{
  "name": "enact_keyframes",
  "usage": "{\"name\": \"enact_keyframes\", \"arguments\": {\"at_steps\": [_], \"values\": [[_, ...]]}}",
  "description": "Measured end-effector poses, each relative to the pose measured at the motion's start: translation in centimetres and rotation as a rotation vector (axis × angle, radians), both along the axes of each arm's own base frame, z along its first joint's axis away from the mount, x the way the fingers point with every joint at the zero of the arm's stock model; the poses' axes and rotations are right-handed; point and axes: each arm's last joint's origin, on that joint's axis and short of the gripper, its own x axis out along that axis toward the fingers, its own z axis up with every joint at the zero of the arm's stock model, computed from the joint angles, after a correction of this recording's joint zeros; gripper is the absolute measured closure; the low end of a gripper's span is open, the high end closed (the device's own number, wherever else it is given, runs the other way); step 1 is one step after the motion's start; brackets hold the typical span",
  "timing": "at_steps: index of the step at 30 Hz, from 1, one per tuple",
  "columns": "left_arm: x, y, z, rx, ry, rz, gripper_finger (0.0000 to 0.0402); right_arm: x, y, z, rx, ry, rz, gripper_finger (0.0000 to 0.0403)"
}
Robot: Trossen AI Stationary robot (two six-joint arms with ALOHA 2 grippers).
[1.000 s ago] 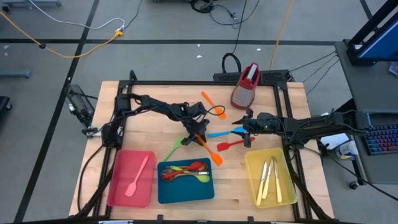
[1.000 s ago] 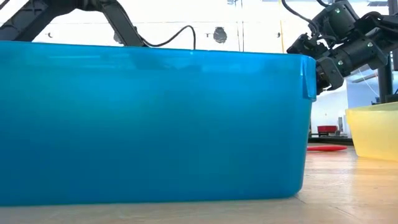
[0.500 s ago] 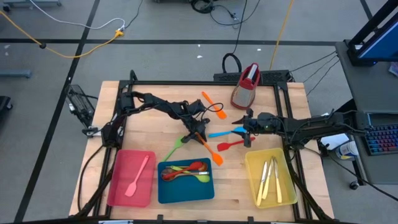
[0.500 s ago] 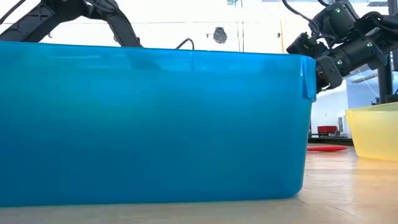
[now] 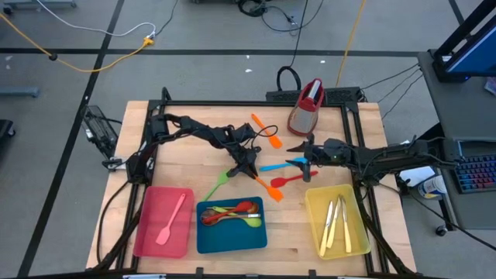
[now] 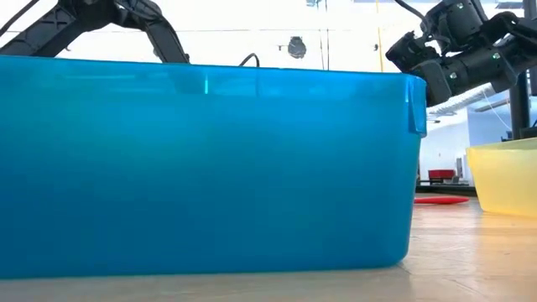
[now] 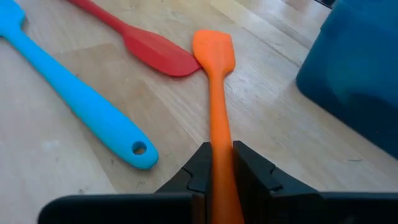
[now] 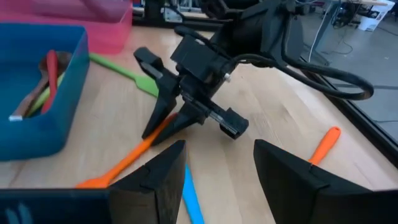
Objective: Pick & Place Kitchen Items
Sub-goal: Put the orange spatula into the pink bin
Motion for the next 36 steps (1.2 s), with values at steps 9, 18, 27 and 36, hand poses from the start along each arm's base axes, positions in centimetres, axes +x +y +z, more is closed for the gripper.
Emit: {"name": "enact_keyframes", "arguments": {"at_steps": [9, 18, 27, 36], "values": [[0.5, -0.4, 2.6, 0.08, -0.033, 0.054, 0.0358, 0.7, 0.1, -0.4, 0.087, -0.031, 0.027, 0.022], [0.9, -0.2, 3.9, 0.191, -0.054, 0.128, 0.0358, 2.3, -0.1, -4.0, 0.24, 0.091, -0.008, 0.022], [2.0, 0.3, 4.7, 0.291, -0.14, 0.252, 0.0358, 3.0, 0.1, -6.5, 0.367, 0.192, 0.06, 0.022], [2.1, 0.2, 4.8, 0.319, -0.139, 0.286, 0.0357, 2.4, -0.6, -7.5, 0.364, 0.281, -0.051, 0.022]]}}
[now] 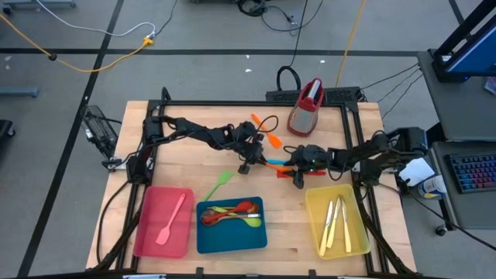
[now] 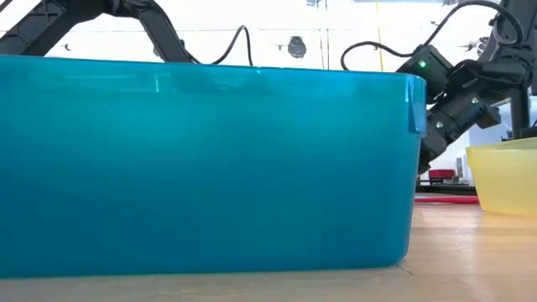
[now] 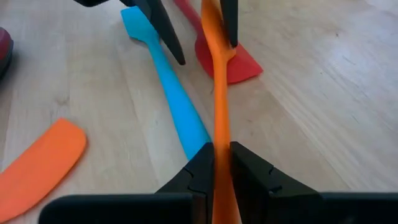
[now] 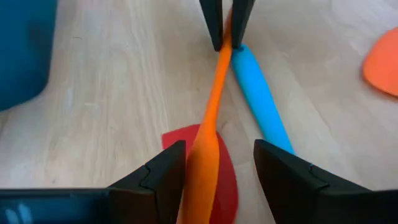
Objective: Pick & Place Kitchen Items
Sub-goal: Put the orange spatula into the pink bin
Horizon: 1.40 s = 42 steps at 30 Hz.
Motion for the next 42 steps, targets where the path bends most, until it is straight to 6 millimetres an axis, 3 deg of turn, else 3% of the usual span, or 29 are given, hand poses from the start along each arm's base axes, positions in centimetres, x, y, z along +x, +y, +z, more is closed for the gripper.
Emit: {"name": "enact_keyframes", "arguments": {"at_steps": [6, 16, 28, 36, 42], "values": [[0.2, -0.4, 0.1, 0.04, 0.0, 0.03, 0.0356, -0.1, -0.2, 0.0, 0.073, -0.002, -0.054, 0.0248], [0.6, -0.7, 0.3, 0.09, -0.013, 0.103, 0.0355, -0.1, -0.3, 0.0, 0.061, 0.0, -0.018, 0.0384], [0.9, -1.8, 1.0, 0.071, -0.013, 0.155, 0.0355, -0.1, -0.3, 0.2, 0.025, -0.011, -0.028, 0.0386], [1.5, -3.0, 2.3, 0.049, -0.044, 0.206, 0.0354, -0.2, -0.2, 1.5, -0.007, -0.07, -0.006, 0.0386], [1.6, -3.7, 3.5, 0.053, -0.08, 0.197, 0.0304, -0.2, 0.0, 2.2, -0.035, -0.105, 0.036, 0.0386]]}}
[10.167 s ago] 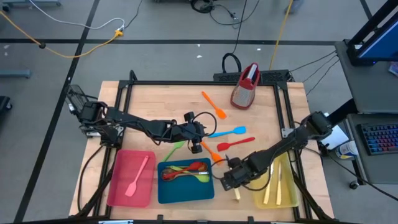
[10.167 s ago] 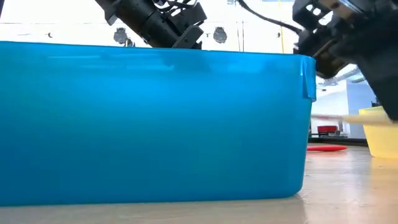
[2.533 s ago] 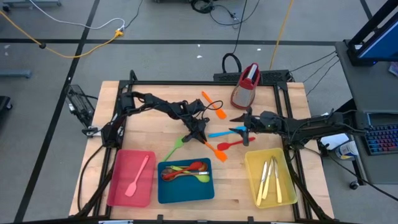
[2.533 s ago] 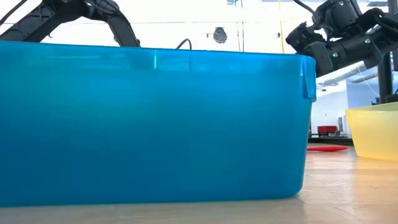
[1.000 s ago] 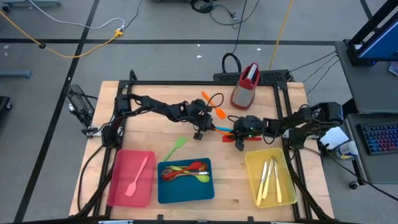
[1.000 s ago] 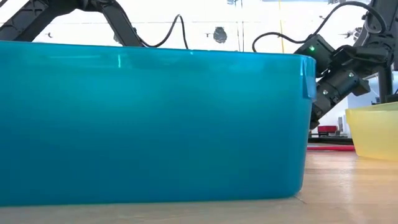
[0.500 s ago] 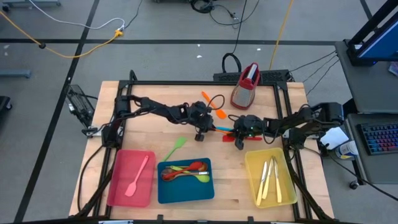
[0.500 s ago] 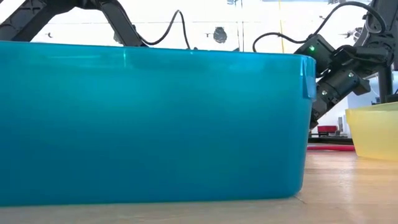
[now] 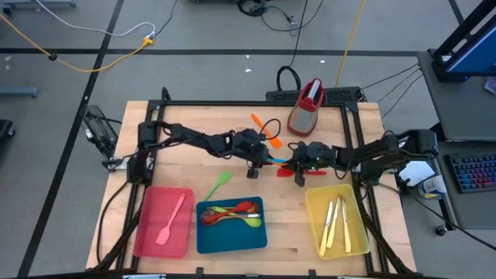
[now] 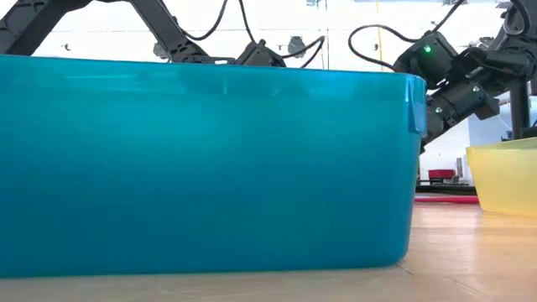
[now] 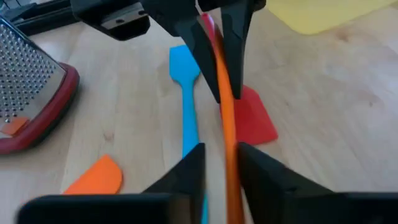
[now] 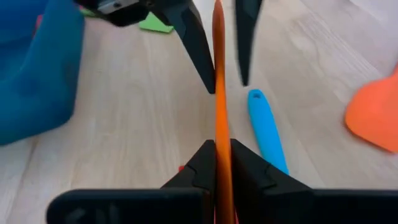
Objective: Pick & Place Kitchen Items
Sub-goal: Put the orange spatula into the pink bin
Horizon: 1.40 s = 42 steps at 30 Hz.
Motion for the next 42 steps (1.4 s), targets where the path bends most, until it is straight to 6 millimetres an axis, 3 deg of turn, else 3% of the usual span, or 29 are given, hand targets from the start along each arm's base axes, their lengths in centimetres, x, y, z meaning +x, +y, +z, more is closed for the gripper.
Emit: {"name": "enact_keyframes", "arguments": {"at_steps": [6, 10, 13, 21, 30, 36, 42], "values": [[0.1, -0.5, 0.3, -0.003, -0.017, -0.029, 0.0219, 0.1, 0.7, 0.8, -0.077, -0.044, 0.082, 0.0386], [0.2, -1.1, 0.3, -0.021, -0.014, -0.021, 0.02, 0.1, 0.8, 1.1, -0.112, -0.064, 0.1, 0.0385], [0.5, -1.9, 0.6, -0.009, -0.046, -0.037, 0.0221, 0.1, 0.8, 1.1, -0.131, -0.067, 0.114, 0.0385], [0.6, -2.8, 0.6, -0.064, -0.042, -0.033, 0.034, 0.1, 0.8, 1.2, -0.141, -0.078, 0.119, 0.0368], [0.5, -3.6, 1.1, -0.07, -0.012, 0.083, 0.0348, 0.2, 0.8, 1.3, -0.13, -0.088, 0.098, 0.0341], [-1.0, -5.3, 3.9, -0.02, 0.075, 0.15, 0.035, 0.3, 0.8, 1.5, -0.116, -0.109, 0.101, 0.0301], [-4.3, -7.3, 6.7, -0.025, 0.262, 0.235, 0.0368, 0.4, 0.8, 1.7, -0.083, -0.129, 0.085, 0.0253]]}}
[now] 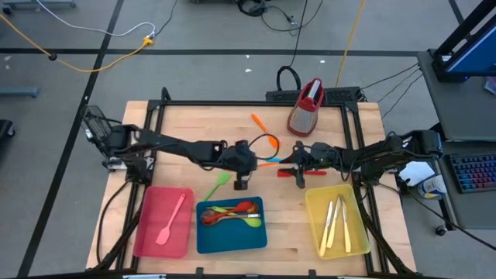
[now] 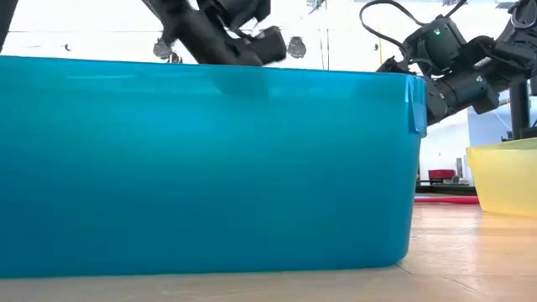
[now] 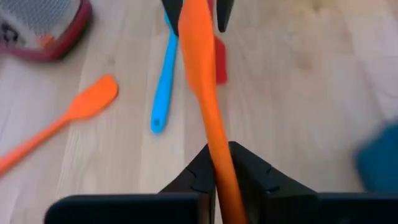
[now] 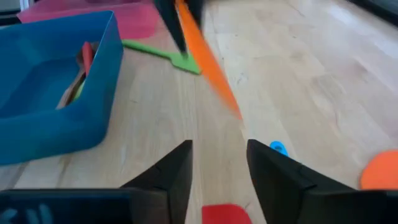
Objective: Pick & Place Kitchen Items
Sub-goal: Put the orange spatula into the pink bin
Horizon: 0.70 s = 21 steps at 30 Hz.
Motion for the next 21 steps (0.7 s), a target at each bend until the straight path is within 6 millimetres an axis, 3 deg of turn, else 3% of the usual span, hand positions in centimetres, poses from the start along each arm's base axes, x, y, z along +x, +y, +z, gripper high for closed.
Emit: {"name": "enact_keyframes", "arguments": {"at_steps": [5, 10, 14, 21], "values": [[-4.0, -2.1, 3.5, -0.093, 0.111, 0.092, 0.0389, 0.0, 0.0, 0.0, 0.015, 0.003, -0.007, 0.0232], [-8.2, -4.4, 6.4, -0.217, 0.16, 0.333, 0.0392, 0.0, 0.0, 0.0, 0.016, 0.002, -0.007, 0.0231], [-11.1, -6.8, 7.1, -0.302, 0.243, 0.468, 0.039, 0.0, 0.0, 0.0, 0.018, 0.002, -0.011, 0.0236], [-15.5, -11.7, 6.4, -0.359, 0.394, 0.763, 0.0393, 0.0, 0.0, 0.0, 0.015, 0.002, -0.01, 0.0238]]}}
